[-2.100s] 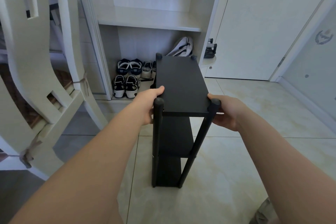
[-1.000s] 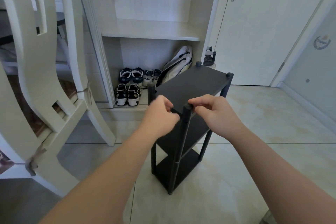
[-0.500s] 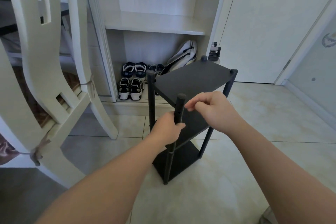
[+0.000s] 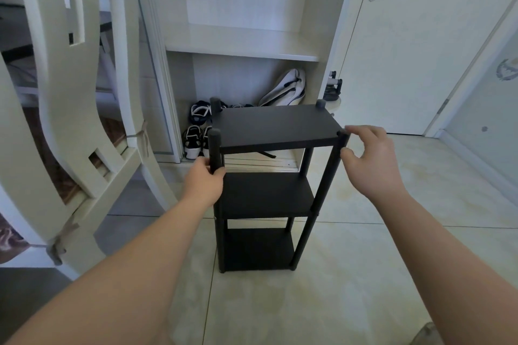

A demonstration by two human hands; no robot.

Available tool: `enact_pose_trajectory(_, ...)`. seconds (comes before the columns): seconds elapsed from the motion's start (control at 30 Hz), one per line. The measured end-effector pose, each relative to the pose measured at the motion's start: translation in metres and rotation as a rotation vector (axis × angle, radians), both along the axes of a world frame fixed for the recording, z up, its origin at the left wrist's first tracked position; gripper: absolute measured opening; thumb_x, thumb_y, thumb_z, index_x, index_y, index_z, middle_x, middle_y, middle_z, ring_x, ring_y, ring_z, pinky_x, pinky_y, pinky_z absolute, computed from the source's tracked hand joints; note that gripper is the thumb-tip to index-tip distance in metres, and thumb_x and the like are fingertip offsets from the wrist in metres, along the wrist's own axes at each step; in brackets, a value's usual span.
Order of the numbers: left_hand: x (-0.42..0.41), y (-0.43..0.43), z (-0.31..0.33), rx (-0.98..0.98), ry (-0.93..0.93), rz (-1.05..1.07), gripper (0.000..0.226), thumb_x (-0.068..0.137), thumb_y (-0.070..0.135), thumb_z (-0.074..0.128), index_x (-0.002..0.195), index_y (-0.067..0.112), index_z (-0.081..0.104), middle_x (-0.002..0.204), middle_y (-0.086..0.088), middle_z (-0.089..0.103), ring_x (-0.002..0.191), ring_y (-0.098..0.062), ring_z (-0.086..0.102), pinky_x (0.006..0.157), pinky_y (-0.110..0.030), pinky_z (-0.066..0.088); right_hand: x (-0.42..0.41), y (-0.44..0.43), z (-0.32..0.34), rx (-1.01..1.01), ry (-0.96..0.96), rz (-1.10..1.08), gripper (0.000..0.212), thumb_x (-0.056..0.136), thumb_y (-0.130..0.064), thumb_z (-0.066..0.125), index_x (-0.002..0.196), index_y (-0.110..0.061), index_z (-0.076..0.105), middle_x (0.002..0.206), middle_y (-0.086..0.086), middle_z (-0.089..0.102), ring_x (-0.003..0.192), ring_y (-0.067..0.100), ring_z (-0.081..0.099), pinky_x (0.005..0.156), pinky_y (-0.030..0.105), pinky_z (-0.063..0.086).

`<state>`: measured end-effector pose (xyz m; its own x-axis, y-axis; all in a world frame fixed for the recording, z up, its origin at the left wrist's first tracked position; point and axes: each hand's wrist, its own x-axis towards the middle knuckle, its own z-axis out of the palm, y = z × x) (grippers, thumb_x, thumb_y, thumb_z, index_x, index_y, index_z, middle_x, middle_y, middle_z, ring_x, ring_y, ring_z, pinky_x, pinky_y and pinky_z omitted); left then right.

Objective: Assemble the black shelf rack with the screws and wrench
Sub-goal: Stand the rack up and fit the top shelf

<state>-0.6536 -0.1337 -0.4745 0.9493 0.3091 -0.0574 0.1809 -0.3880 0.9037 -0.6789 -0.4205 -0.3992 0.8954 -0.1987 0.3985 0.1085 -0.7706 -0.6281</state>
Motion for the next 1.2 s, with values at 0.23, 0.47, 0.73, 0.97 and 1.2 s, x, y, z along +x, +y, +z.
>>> enact_pose_trajectory(0.23, 0.003, -0.013, 0.003, -0.042, -0.036, 0.125, 0.015, 0.101, 0.03, 0.057, 0.111, 0.024, 0.046, 0.103, 0.003, 0.058, 0.088, -0.016, 0.057, 0.077, -0.035, 0.046, 0.031, -0.006, -0.007, 0.119, 0.226, 0.094, 0.068, 0.096, -0.016, 0.06, 0.157, -0.024, 0.033, 0.159, -0.002, 0.036, 0.147, 0.019, 0.032, 0.109, 0.024, 0.028)
enact_pose_trajectory(0.47, 0.008, -0.013, 0.001, -0.086, -0.043, 0.252, 0.024, 0.097, 0.03, 0.062, 0.108, 0.017, 0.044, 0.093, 0.001, 0.056, 0.078, -0.01, 0.056, 0.06, -0.025, 0.04, 0.026, -0.006, -0.005, 0.274, 0.148, 0.098, 0.044, 0.091, -0.008, 0.054, 0.114, -0.043, 0.064, 0.102, -0.005, 0.069, 0.089, 0.016, 0.061, 0.072, 0.019, 0.045)
enact_pose_trajectory(0.73, 0.015, -0.029, 0.014, -0.067, 0.118, -0.146, 0.058, 0.101, 0.044, 0.051, 0.152, 0.02, 0.038, 0.16, -0.003, 0.032, 0.143, -0.026, 0.036, 0.115, -0.043, 0.031, -0.014, -0.001, 0.01, -0.016, 0.058, -0.005, 0.021, 0.093, -0.017, 0.056, 0.082, -0.02, 0.074, 0.084, -0.012, 0.061, 0.08, 0.011, 0.06, 0.068, 0.025, 0.044)
enact_pose_trajectory(0.97, -0.025, -0.08, 0.058, -0.465, 0.291, -0.42, 0.06, 0.095, 0.069, 0.04, 0.129, 0.022, 0.055, 0.103, 0.005, 0.076, 0.092, -0.016, 0.074, 0.081, -0.037, 0.057, -0.015, -0.012, 0.018, 0.137, -0.163, -0.1, 0.023, 0.095, -0.016, 0.056, 0.113, -0.019, 0.07, 0.111, -0.004, 0.059, 0.101, 0.013, 0.06, 0.079, 0.013, 0.04)
enact_pose_trajectory(1.2, -0.043, -0.106, 0.051, -0.42, 0.204, -0.458, 0.04, 0.096, 0.055, 0.053, 0.12, 0.022, 0.057, 0.106, 0.004, 0.074, 0.095, -0.014, 0.072, 0.087, -0.036, 0.057, 0.003, -0.021, -0.008, 0.609, 0.239, 0.04, 0.058, 0.1, -0.034, 0.06, 0.153, -0.026, 0.039, 0.135, -0.011, 0.045, 0.123, 0.012, 0.046, 0.105, 0.035, 0.034)
